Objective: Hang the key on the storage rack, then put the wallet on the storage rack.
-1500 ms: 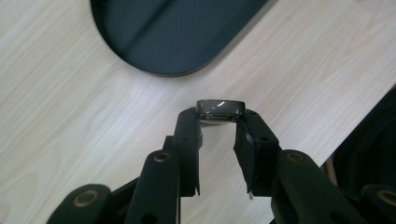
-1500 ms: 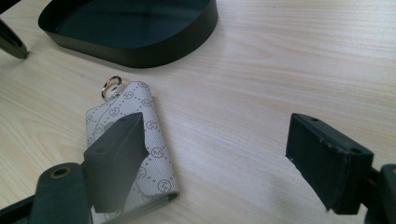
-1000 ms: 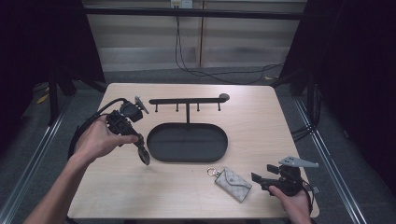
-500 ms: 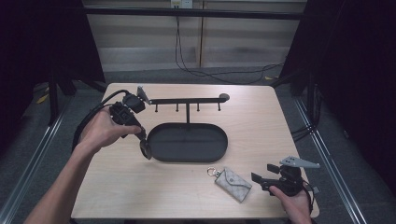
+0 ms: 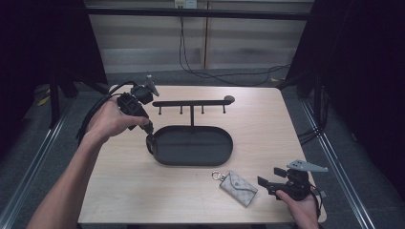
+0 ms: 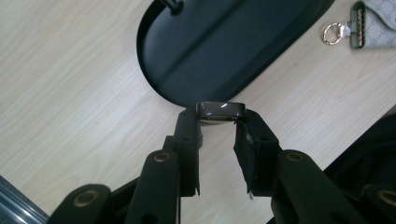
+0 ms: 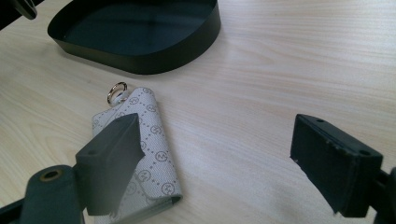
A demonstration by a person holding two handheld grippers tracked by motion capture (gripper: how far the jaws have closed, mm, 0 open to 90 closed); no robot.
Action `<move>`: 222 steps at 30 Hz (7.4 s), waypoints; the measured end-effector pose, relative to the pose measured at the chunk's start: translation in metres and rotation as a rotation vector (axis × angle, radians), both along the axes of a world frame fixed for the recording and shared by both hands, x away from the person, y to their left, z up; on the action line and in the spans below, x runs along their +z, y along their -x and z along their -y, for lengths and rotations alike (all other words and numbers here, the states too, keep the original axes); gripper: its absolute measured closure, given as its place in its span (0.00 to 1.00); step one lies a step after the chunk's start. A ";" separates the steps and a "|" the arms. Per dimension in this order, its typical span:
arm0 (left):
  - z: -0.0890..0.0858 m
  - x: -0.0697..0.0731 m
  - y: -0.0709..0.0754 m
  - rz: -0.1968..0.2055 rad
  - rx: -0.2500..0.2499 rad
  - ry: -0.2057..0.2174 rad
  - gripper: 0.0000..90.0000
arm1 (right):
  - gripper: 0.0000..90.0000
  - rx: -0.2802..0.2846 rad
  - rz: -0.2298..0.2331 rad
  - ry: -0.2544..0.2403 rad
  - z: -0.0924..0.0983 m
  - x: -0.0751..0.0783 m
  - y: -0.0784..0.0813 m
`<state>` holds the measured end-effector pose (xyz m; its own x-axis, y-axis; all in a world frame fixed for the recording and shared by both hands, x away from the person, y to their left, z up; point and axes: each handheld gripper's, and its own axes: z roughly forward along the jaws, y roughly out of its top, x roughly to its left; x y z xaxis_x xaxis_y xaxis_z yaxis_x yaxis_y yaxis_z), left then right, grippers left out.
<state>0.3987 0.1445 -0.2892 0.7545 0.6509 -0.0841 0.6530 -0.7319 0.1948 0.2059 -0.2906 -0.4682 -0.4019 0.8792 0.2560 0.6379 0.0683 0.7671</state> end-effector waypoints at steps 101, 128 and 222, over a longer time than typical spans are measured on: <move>-0.086 -0.063 0.045 0.360 0.225 0.464 0.29 | 0.18 0.008 -0.023 0.006 -0.002 -0.002 -0.005; -0.107 -0.132 0.131 0.395 0.209 0.573 0.31 | 0.21 0.021 -0.034 0.010 -0.007 0.005 -0.007; -0.110 -0.171 0.164 0.306 0.133 0.581 0.30 | 0.37 0.440 -0.506 0.544 -0.122 0.008 -0.062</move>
